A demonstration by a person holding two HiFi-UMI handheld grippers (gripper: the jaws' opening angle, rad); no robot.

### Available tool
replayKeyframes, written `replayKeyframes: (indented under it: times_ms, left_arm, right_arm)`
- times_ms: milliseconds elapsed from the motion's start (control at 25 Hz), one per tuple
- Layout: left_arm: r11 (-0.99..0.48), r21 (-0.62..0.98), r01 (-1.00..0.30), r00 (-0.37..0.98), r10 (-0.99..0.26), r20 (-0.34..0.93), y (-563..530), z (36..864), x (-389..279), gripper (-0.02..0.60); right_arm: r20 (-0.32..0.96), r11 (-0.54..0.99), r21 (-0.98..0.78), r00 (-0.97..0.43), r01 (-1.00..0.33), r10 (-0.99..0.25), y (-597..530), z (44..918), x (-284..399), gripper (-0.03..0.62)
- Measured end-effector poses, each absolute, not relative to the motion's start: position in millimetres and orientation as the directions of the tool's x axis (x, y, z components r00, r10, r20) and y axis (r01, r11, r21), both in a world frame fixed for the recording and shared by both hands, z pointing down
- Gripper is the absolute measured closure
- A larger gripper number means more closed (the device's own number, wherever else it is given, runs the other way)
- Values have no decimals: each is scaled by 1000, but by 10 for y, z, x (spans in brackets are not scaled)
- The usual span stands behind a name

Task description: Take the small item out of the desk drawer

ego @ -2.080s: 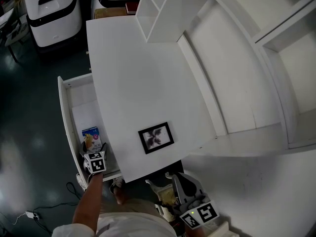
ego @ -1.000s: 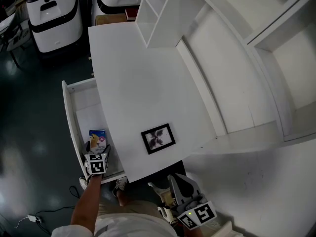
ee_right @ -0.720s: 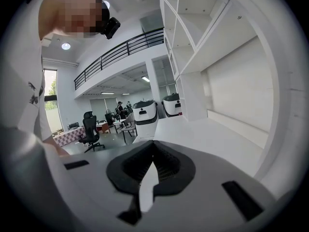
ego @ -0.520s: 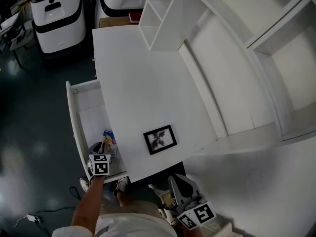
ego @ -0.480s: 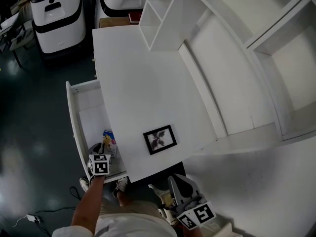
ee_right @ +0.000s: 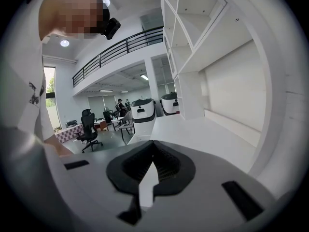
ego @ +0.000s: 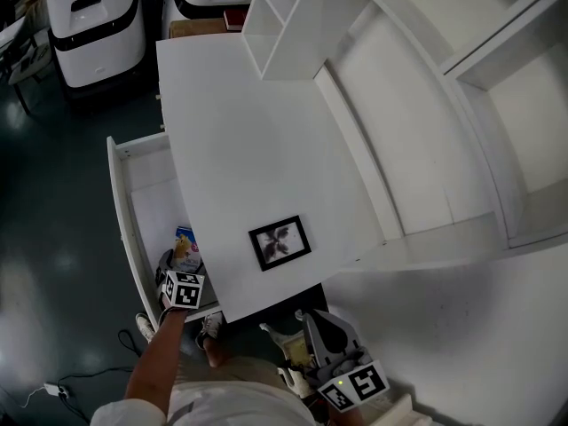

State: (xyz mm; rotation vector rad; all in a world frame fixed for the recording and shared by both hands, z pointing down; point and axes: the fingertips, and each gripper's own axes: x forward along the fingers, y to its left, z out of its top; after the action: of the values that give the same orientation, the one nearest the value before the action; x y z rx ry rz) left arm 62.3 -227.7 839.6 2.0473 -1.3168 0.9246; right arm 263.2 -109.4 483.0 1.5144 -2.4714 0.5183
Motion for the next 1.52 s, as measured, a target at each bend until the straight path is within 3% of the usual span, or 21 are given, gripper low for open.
replayKeyframes:
  times_ms: [160,360,800,1520]
  left_arm:
    - [-346,94,-934,278,-532,800,-2286,8488,560,129]
    - [-351,80,-933,267,-526,808,-2267,8458,495,140]
    - [-218,102,-971,222,-648,729,-2453,7954,138,141]
    - [-232,133,-964,266,-791,551,-2553,6790,-64,141]
  right_arm:
    - [349,400,-192,-444,-896,-825,-1072,4849,2696,585]
    - [346,394,-197,-440,-898,-829,-1068,4848,2740,585]
    - [300,450,-213,-496,-867,-815,-1185,4749,2517,585]
    - [209,516,-196,-550,-833,-808,-1184,4461,2169,585]
